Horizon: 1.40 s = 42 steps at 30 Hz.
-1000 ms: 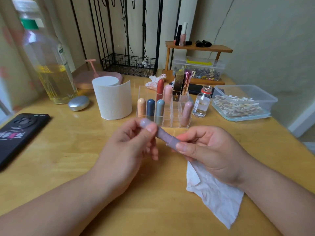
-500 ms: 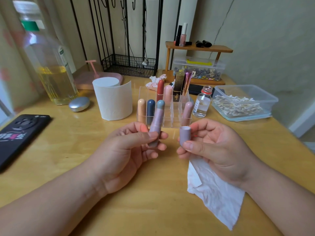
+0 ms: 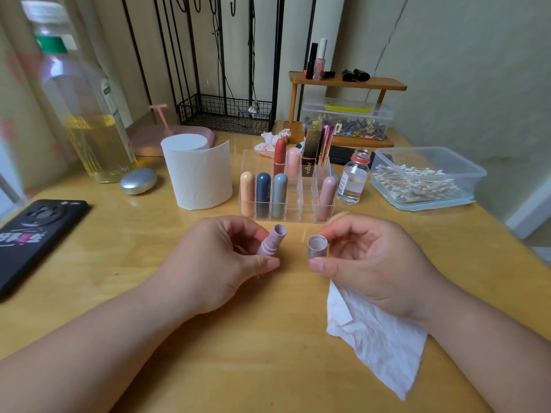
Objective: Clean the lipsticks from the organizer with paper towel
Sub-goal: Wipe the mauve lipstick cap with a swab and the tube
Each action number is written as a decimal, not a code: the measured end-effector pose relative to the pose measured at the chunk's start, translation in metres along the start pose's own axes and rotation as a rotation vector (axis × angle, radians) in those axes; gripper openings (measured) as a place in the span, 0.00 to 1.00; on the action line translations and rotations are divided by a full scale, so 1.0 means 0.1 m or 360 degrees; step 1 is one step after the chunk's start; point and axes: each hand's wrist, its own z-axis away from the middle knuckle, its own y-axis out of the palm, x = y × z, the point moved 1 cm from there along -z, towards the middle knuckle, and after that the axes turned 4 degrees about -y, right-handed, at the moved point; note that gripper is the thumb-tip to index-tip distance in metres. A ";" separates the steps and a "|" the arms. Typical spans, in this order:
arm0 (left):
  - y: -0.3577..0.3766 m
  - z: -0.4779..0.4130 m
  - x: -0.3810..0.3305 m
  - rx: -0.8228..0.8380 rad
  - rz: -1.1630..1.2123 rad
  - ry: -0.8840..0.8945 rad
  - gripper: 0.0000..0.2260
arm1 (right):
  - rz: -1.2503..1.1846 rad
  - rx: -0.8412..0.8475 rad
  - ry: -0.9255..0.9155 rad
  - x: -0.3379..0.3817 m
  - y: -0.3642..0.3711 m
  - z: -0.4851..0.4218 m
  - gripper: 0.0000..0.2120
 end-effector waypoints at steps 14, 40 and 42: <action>-0.02 0.00 0.03 -0.0131 -0.0391 -0.0027 0.11 | -0.0128 0.0262 0.0105 0.02 0.01 0.04 0.09; 0.42 0.50 -0.22 0.0011 -0.0093 0.0582 0.19 | -0.0020 0.0450 0.0190 0.22 -0.07 0.12 0.09; 0.43 0.48 -0.26 -0.0010 -0.0122 0.0600 0.12 | -0.0068 0.0491 0.0221 0.22 -0.06 0.13 0.09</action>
